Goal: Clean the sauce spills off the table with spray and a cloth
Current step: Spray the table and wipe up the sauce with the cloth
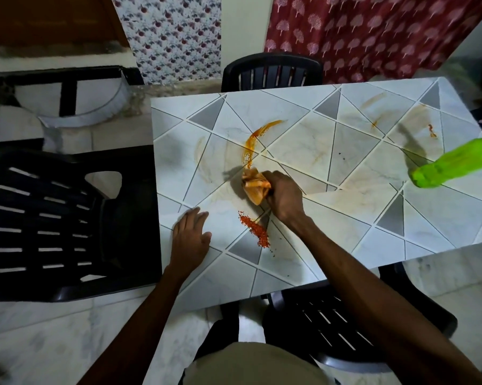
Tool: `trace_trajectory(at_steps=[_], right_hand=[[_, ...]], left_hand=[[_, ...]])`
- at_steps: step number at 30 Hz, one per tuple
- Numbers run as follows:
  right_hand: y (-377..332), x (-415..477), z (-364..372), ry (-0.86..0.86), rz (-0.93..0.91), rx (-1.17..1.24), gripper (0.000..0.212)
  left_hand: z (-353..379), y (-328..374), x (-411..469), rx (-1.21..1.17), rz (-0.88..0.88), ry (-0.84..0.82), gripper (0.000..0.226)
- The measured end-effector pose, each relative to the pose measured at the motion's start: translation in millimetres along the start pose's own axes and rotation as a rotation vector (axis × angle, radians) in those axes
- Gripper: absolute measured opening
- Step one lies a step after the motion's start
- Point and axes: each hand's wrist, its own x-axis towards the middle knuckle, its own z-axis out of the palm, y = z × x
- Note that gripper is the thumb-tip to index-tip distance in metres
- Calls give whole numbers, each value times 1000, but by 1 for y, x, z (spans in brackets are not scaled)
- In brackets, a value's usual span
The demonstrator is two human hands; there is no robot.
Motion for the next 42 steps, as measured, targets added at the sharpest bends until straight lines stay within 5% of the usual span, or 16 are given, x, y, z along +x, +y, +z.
trace_trajectory(at_steps=[5,10,20,31,37,42], right_hand=[[-48,65,10,-137,-198,-27,48],[-90,101,47,-311,-289,-299,47],[-36,2,52,-421,-584,-209,41],[20,-53,31,-346,-530,-96,42],[34,-46,-15,-29,-325,305,44],[72,-46,-38,103,56,334,47]], left_hand=[[2,-4,-10,-16,0,20,54],[4,-13,-23,-30,-23,-37,63],[11,-11,-27,-88,-77,39,61],[8,15,-17,29,-128,105,51],[2,22,-9,85,-61,14,53],[3,41,-8,93,-77,-81,58]])
